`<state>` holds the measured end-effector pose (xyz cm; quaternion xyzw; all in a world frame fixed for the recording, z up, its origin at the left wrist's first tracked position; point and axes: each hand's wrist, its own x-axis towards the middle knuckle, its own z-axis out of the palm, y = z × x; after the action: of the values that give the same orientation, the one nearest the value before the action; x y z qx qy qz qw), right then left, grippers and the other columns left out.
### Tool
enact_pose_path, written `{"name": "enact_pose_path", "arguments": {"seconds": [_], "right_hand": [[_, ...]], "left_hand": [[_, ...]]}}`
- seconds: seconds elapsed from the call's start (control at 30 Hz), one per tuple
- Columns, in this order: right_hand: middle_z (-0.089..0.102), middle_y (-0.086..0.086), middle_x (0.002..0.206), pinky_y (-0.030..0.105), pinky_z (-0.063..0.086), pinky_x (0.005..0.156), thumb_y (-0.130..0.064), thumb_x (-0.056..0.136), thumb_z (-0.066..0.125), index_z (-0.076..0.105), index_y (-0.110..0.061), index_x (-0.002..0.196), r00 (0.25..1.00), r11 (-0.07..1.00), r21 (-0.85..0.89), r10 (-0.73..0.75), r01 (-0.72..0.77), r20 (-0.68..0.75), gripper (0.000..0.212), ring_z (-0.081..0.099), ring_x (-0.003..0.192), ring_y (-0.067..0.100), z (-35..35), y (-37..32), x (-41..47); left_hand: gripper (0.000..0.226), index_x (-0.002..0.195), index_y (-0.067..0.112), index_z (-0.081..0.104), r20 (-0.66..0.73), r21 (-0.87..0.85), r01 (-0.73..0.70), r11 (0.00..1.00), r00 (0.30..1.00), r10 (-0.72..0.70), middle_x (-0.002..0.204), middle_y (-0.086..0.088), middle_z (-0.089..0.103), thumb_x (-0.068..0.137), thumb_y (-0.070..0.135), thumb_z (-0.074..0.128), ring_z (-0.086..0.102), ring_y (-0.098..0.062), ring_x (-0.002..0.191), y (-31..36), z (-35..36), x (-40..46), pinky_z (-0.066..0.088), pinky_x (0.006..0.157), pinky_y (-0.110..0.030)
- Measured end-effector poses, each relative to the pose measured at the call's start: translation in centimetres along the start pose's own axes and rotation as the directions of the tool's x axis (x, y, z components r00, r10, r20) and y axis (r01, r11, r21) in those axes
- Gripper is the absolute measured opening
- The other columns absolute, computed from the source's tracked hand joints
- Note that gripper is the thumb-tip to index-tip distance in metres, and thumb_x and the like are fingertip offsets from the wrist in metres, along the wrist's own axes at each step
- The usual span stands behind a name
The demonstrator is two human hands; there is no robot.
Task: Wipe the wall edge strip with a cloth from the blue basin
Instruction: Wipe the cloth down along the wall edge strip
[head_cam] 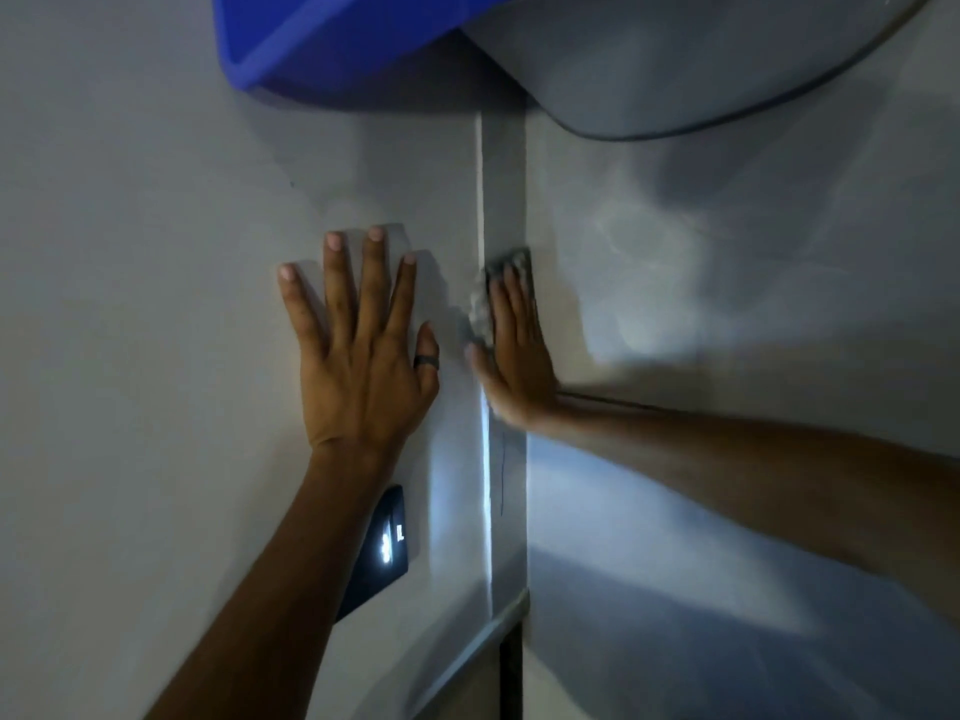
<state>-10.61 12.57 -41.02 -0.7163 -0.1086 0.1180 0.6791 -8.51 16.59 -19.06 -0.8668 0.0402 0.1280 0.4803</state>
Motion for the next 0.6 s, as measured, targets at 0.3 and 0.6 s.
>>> {"name": "enact_pose_path", "arguments": {"seconds": [0.3,0.6], "right_hand": [[0.016,0.024,0.173,0.054,0.019,0.133,-0.052,0.102,0.033,0.017,0.001,0.162,0.984,0.989,0.118,0.103,-0.086,-0.147,0.081,0.015,0.163,0.037,-4.4,-1.4,14.9],[-0.001,0.009,0.177,0.047,0.007,0.136,-0.051,0.102,0.039,0.002,-0.009,0.166,0.975,0.97,0.105,0.217,-0.22,0.041,0.085,-0.001,0.166,0.024,-1.2,-3.0,-2.1]], "left_hand": [[0.072,0.175,0.024,0.008,0.003,0.049,0.027,0.998,1.0,-0.027,0.181,-0.012,-0.009,0.111,0.054,0.021,-0.007,-0.04,0.166,0.2,-0.1,0.2,-0.016,0.126,-0.066],[0.071,0.173,0.027,0.018,0.077,0.015,-0.007,1.0,0.997,0.006,0.182,-0.009,-0.001,0.109,0.058,0.017,-0.007,-0.036,0.167,-0.2,-1.6,-0.1,-0.012,0.129,-0.061]]}}
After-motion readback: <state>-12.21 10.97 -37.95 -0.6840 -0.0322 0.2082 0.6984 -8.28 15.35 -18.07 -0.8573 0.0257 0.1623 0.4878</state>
